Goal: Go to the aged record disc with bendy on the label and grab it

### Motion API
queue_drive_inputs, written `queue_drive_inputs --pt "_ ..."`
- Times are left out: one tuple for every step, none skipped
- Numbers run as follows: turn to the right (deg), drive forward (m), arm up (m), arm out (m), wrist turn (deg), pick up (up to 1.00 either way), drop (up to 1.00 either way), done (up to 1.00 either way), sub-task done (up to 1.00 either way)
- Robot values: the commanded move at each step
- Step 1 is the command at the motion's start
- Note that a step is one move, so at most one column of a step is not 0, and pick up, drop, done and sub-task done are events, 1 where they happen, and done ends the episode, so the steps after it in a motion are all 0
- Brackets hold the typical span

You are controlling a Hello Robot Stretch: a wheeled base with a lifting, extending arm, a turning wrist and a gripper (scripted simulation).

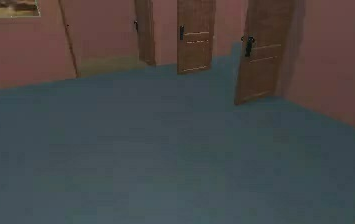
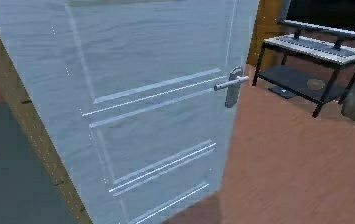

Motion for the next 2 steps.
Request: queue_drive_inputs --pt "-18.0 0.0 0.0 0.0 0.0 0.0 0.0 0.0 0.0" --pt "0.0 1.0 0.0 0.0 0.0 0.0 0.0 0.0 0.0"
